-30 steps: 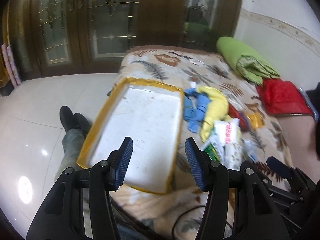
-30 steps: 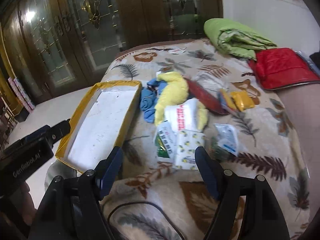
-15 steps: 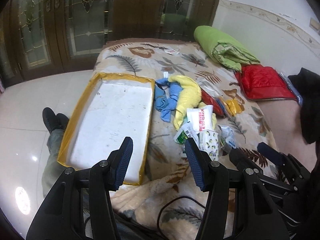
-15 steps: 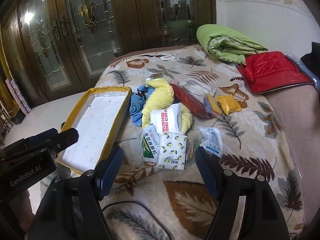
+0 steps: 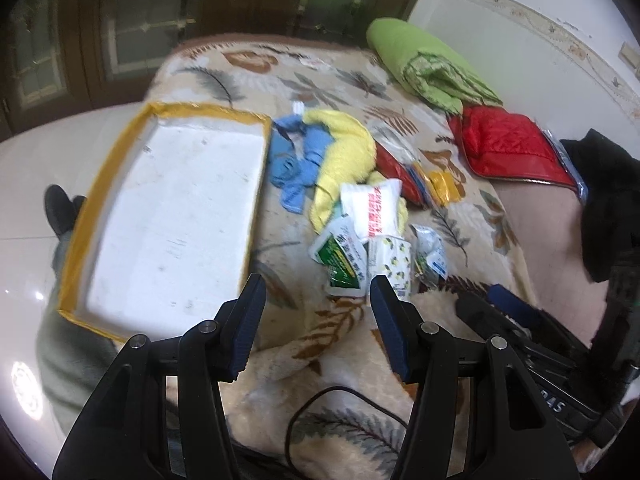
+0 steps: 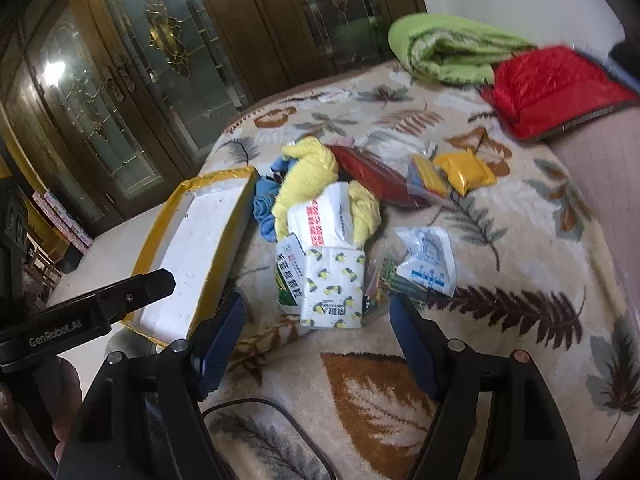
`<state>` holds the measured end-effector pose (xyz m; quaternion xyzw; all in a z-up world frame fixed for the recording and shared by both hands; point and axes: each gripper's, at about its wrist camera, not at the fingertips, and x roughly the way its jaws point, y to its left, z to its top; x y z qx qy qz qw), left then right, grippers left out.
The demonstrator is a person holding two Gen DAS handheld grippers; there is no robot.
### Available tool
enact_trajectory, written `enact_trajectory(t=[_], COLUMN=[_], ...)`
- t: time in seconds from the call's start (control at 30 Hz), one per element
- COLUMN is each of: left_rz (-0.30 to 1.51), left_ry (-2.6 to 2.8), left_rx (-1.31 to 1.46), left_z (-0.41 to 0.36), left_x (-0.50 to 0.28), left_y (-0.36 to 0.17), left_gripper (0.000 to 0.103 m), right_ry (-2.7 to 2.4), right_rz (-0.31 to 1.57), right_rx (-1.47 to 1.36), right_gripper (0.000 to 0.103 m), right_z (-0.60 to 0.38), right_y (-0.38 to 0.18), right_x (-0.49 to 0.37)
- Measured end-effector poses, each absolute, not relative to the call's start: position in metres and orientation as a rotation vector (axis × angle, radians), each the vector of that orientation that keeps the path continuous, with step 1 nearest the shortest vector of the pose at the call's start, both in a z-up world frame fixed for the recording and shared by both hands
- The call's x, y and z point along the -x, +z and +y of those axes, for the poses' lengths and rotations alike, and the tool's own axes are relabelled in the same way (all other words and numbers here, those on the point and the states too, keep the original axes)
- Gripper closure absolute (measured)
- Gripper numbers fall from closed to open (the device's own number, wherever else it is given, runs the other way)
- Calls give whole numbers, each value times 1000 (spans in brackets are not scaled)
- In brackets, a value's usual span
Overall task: Organize soft objects
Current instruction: 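Move both grippers toward the pile of items beside the tray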
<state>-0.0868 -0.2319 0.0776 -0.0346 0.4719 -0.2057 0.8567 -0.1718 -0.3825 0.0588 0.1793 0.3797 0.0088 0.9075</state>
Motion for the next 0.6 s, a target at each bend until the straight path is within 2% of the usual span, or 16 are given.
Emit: enact_trajectory(t=[0.27,0.6], left_rz=[1037,1104], left_ry=[-462,-509], left_rx=[90,100], left_z=[-229,-228], left_x=[75,56], left_y=[64,48], left_gripper=[48,49], right_ry=[68,16], right_rz=[856,949], right_rx=[-415,-487], right_gripper=[30,41], right_z=[-381,-389], right_y=[31,-9], right_x=[153,114])
